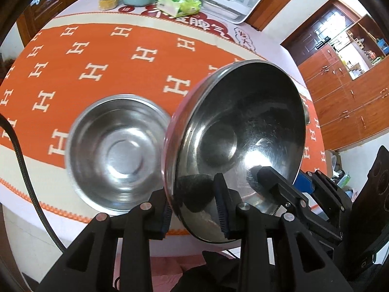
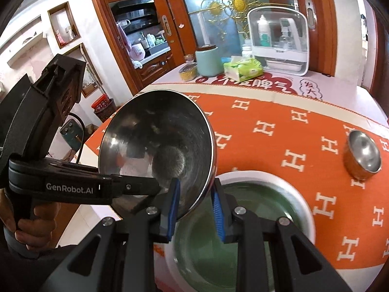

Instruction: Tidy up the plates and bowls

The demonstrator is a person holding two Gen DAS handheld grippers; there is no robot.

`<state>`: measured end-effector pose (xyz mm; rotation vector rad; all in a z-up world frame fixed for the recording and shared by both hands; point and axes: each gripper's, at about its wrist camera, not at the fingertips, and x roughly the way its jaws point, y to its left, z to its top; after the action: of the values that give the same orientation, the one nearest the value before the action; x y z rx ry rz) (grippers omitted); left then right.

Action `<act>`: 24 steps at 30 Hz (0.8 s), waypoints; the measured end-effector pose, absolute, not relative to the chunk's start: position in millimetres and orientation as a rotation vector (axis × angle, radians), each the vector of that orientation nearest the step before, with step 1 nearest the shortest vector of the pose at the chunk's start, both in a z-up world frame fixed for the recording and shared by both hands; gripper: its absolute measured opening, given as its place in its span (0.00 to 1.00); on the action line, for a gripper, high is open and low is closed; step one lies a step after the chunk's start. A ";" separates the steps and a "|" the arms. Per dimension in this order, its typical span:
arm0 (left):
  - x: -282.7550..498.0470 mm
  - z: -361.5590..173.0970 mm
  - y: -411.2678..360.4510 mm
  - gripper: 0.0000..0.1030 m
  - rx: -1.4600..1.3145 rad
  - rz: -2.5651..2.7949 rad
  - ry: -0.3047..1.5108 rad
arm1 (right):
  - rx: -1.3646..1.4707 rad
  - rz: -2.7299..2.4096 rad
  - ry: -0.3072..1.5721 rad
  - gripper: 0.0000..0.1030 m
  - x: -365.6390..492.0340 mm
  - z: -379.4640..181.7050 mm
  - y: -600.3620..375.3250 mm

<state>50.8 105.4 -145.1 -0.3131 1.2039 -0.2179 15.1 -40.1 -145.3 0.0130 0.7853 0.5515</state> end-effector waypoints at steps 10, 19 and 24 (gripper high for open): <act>52.1 -157.9 154.8 0.31 -0.300 -0.223 1.267 | 0.002 0.537 0.838 0.25 18.6 -156.3 12.8; 59.8 -173.0 184.7 0.36 -0.232 -0.257 1.356 | 0.006 0.489 0.889 0.27 22.6 -169.7 50.9; 67.1 -177.7 190.1 0.39 -0.145 -0.283 1.383 | 0.018 0.437 0.906 0.27 22.9 -175.6 63.3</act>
<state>67.1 190.1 -177.7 -0.1450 1.3828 -0.2833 22.9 63.3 -175.6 0.0181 0.9062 0.4372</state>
